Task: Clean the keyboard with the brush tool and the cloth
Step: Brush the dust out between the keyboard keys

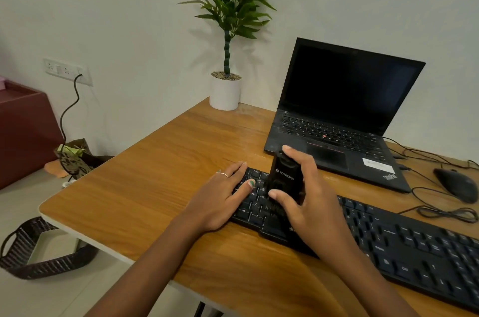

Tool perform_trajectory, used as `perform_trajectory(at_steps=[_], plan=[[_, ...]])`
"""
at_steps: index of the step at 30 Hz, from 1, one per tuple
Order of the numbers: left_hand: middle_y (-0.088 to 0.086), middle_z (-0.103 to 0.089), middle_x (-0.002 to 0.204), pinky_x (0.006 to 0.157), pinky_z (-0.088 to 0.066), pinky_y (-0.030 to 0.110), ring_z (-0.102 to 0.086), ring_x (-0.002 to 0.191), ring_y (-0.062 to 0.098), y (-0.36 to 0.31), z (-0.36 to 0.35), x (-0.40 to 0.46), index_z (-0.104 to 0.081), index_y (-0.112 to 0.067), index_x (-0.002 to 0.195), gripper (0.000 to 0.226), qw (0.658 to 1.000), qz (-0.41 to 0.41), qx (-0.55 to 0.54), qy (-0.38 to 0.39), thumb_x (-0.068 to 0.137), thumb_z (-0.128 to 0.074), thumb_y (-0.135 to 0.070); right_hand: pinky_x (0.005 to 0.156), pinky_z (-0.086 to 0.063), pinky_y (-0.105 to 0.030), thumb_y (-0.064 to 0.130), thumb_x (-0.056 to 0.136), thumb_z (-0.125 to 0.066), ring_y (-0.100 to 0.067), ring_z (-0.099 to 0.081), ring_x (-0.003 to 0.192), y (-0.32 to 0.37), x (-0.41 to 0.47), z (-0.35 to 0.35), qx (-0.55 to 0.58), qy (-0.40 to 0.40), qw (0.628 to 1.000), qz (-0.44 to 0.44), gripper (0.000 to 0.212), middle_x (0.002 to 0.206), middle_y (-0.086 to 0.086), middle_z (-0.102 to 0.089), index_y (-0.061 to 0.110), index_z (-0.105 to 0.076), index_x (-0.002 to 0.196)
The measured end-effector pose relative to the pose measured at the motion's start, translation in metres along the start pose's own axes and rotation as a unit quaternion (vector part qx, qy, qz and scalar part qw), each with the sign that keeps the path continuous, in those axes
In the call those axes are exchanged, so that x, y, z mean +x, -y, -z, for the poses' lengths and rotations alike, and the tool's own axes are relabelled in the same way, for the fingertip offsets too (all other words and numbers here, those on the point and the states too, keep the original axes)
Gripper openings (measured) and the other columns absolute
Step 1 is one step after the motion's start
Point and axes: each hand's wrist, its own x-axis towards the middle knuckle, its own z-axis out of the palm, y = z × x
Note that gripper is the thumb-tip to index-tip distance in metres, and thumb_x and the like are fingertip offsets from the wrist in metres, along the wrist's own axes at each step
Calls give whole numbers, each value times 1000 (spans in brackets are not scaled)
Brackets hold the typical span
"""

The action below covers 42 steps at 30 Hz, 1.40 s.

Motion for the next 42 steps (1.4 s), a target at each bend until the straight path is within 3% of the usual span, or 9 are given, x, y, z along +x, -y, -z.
perform_trajectory(at_steps=[3, 7, 18, 23, 27, 31, 34, 38, 42], plan=[[-13, -18, 160, 119, -19, 36, -20, 145, 8, 3, 0, 2, -19, -30, 154, 59, 1000, -11, -3, 0, 101, -26, -53, 83, -54, -26, 24, 79, -71, -1, -53, 107, 9, -4, -2, 34, 46, 998, 0, 73, 112, 32, -45, 59, -26, 124], [-14, -15, 160, 120, -16, 33, -16, 146, 9, 2, 0, 1, -18, -30, 154, 59, 1000, 7, 6, 1, 101, -28, -52, 81, -55, -36, 24, 80, -71, -6, -56, 103, 0, 0, 0, 25, 2, 1000, -13, 72, 111, 24, -49, 50, -26, 130], [-12, -18, 160, 119, -20, 38, -21, 145, 11, 3, -1, 3, -18, -31, 154, 60, 1000, -13, -1, 3, 100, -25, -56, 83, -55, -28, 23, 78, -72, -1, -53, 110, 8, -5, -4, 97, 50, 994, -14, 73, 115, 35, -44, 59, -29, 123], [-12, -18, 160, 119, -20, 38, -20, 145, 12, 6, -2, 3, -19, -30, 154, 61, 1000, -3, 1, 2, 100, -27, -55, 86, -54, -31, 24, 79, -71, 2, -51, 109, 7, -3, -6, 51, 17, 999, -3, 74, 113, 37, -41, 59, -24, 125], [-14, -19, 160, 117, -25, 42, -24, 143, 11, 8, -3, 4, -19, -34, 154, 69, 1000, -19, 0, -1, 94, -19, -68, 85, -54, -31, 24, 78, -72, 1, -52, 108, 12, -5, -5, 62, 56, 997, -3, 73, 114, 35, -43, 60, -27, 123], [-12, -17, 160, 119, -19, 38, -19, 145, 12, 5, -2, 3, -18, -30, 154, 61, 1000, 4, 4, 5, 99, -27, -56, 82, -55, -32, 23, 80, -71, -3, -54, 104, 6, -2, -4, 53, 6, 998, -14, 70, 109, 31, -44, 50, -27, 128], [-14, -18, 160, 118, -23, 42, -22, 144, 12, 6, -2, 4, -19, -34, 154, 72, 1000, -12, -3, 4, 92, -19, -70, 79, -55, -26, 25, 79, -70, -1, -53, 104, 13, -3, -1, 55, 67, 996, -19, 70, 109, 32, -45, 56, -26, 124], [-14, -15, 161, 119, -19, 39, -16, 146, 12, 5, -2, 3, -17, -31, 154, 65, 1000, 8, 4, 7, 96, -25, -60, 80, -55, -33, 24, 81, -69, -6, -55, 103, 9, -2, -1, 12, 10, 1000, -18, 71, 116, 20, -49, 52, -24, 128], [-15, -16, 160, 118, -22, 41, -19, 146, 11, 6, -1, 4, -17, -35, 154, 72, 1000, -7, 0, 6, 91, -19, -72, 81, -55, -29, 26, 80, -70, -3, -55, 103, 13, -4, 2, 1, 65, 998, -5, 71, 112, 27, -46, 54, -23, 125]])
